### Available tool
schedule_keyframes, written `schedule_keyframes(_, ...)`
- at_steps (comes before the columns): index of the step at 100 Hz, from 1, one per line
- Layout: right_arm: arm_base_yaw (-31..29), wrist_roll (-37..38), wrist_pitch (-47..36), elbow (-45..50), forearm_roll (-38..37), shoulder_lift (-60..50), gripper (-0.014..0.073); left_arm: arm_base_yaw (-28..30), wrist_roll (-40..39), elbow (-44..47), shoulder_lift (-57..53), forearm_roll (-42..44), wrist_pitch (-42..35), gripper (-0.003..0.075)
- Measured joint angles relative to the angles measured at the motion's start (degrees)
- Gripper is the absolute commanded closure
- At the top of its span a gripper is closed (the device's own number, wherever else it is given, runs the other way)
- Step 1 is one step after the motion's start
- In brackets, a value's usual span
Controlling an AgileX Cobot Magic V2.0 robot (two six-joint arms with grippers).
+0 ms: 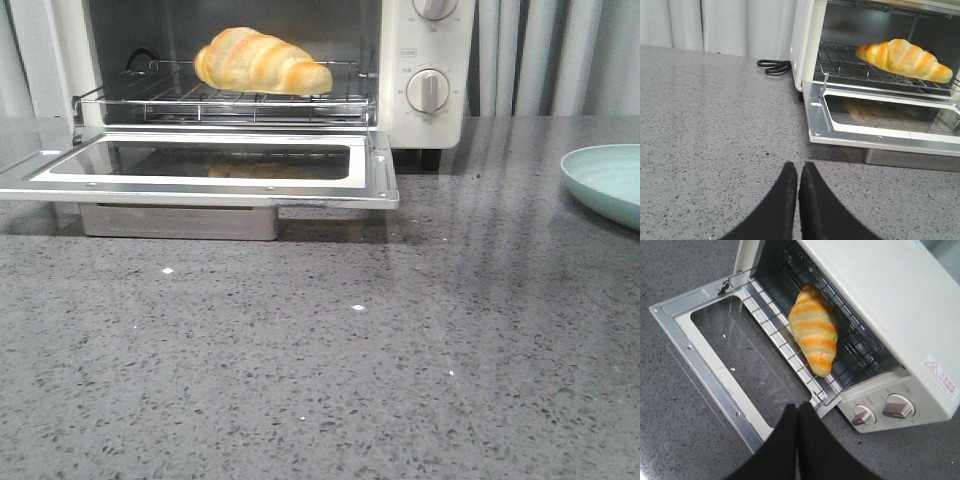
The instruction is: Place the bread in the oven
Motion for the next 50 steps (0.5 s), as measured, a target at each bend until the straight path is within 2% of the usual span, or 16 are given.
schedule_keyframes(24,-1.17,0.08,0.0,5.32,0.0,-1.75,0.0667,0.0,0.0,0.0,0.0,-0.15,-0.21,0.0741)
schedule_keyframes(50,-1.17,0.34,0.0,5.95,0.0,-1.96,0.0667,0.0,0.0,0.0,0.0,-0.15,-0.33,0.0742)
